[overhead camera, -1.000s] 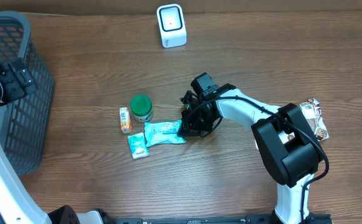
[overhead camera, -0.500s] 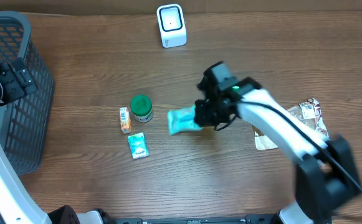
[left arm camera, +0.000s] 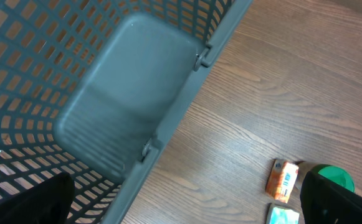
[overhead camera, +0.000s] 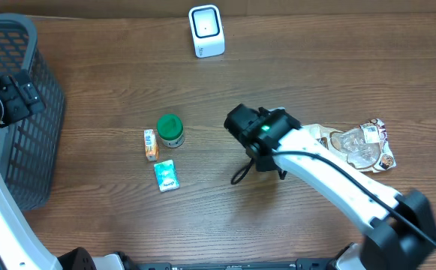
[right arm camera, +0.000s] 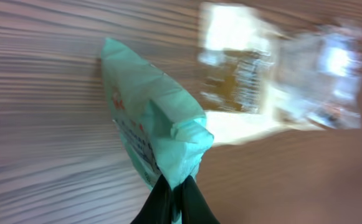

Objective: Scan the item barcode

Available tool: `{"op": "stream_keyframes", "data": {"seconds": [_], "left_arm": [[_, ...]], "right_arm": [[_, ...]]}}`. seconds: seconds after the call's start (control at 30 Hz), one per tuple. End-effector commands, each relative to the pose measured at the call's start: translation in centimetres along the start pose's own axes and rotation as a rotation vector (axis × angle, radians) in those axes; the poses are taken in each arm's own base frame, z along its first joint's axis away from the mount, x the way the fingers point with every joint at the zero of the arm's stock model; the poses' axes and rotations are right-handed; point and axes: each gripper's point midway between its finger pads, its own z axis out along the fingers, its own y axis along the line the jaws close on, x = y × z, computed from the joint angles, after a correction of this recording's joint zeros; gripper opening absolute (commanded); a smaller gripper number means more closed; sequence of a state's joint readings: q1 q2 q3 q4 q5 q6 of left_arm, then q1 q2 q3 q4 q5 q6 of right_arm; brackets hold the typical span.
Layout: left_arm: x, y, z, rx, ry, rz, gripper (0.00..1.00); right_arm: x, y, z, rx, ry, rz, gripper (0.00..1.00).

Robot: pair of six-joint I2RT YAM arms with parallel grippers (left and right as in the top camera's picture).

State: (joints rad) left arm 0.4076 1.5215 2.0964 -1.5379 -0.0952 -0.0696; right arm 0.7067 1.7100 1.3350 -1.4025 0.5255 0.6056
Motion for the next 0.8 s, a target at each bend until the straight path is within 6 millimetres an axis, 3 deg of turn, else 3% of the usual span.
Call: {"op": "stream_keyframes", "data": {"seconds": [0.0,0.17,0.27,0.5,0.53,0.63,0.77], "left_arm": [[-0.3,0.3,-0.2,-0.01,-0.013,0.018,1.0],[-0.3,0.3,-0.2,-0.01,-0.012,0.018,1.0],[-0.3,0.3,-0.2,-0.01,-0.012,0.018,1.0],[-0.3,0.3,-0.2,-0.01,-0.012,0.018,0.99],[-0.3,0.3,-0.2,-0.01,-0.012,0.018,1.0],[-0.3,0.3,-0.2,-0.01,-0.013,0.018,1.0],[-0.3,0.3,-0.2,-0.01,-0.013,0.018,1.0]], "right_arm": [[-3.1,-2.2,0.0,0.177,-0.097,0.106,0.04],[-3.5,0.0,0.9,0.144,-0.058,0.088,0.04],[-3.2,2.3,1.5,0.078,-0.027,0.041,0.04],[-1.9,5.1,1.8,0.032,0.012,-0.013,0.05],[-1.8,5.6,1.7,0.019,0.009,-0.034,0.08],[-1.2,8.0,1.0,-0.057,-0.001,-0.119,0.34],[-0.2,12.2,-0.7,-0.228,0.012,-0.196,0.48]]}}
